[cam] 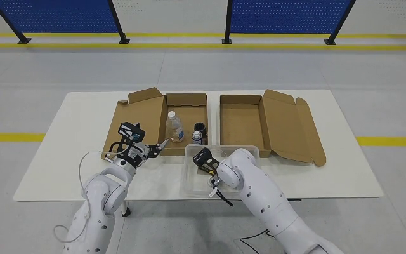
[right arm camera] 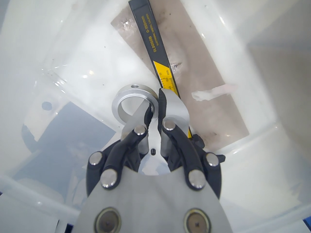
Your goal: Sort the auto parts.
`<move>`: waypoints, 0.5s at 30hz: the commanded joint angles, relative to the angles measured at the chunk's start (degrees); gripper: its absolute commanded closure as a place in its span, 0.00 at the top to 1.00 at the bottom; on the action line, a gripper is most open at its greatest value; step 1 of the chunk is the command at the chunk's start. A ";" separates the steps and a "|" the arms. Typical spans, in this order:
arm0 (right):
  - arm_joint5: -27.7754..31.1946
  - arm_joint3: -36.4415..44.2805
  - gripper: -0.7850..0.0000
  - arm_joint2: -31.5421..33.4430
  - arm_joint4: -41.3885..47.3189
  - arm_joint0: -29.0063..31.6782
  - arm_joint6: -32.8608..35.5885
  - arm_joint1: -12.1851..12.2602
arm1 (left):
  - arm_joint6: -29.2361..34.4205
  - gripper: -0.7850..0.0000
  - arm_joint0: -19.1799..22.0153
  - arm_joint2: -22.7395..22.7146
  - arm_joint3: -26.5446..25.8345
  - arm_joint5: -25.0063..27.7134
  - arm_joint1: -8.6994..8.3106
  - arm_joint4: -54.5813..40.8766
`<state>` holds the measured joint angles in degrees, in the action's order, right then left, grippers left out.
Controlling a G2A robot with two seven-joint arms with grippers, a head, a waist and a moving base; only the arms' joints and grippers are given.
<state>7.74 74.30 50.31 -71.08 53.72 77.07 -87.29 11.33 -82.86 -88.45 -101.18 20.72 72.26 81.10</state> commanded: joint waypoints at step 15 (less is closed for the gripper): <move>-0.44 13.47 0.00 6.15 -1.59 4.32 -0.05 2.09 | 0.00 1.00 0.00 0.00 0.00 0.00 0.00 0.00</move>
<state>7.28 87.16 56.11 -72.55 57.81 77.06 -85.31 11.33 -82.86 -88.45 -101.18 20.72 72.26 81.10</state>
